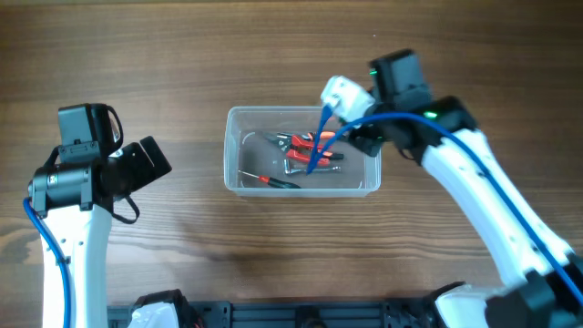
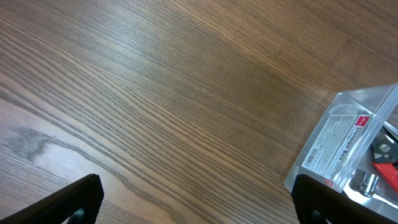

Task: Pack container
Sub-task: 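Carry the green screwdriver with the right gripper into the container and release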

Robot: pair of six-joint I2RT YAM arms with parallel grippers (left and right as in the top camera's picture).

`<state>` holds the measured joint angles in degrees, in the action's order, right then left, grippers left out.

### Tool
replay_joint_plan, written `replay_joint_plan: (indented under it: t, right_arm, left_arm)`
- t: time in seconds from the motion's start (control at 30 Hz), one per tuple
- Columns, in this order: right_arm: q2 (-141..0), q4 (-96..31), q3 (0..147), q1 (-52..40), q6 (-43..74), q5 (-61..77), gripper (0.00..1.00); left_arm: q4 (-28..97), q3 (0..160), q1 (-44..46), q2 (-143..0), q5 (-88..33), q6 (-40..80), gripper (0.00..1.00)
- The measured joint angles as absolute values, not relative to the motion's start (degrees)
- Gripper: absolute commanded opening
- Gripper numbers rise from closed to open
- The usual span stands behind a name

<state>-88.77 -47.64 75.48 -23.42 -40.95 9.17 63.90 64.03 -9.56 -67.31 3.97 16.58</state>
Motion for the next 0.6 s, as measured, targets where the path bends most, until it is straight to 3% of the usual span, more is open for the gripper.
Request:
replay_joint_plan:
  t: [0.6]
  right_arm:
    - [-107.5,-50.3,75.5,-28.9,-48.3,11.2,0.06]
  left_arm:
    - [63.9,64.0,-9.6,-67.3,4.0,16.6,1.00]
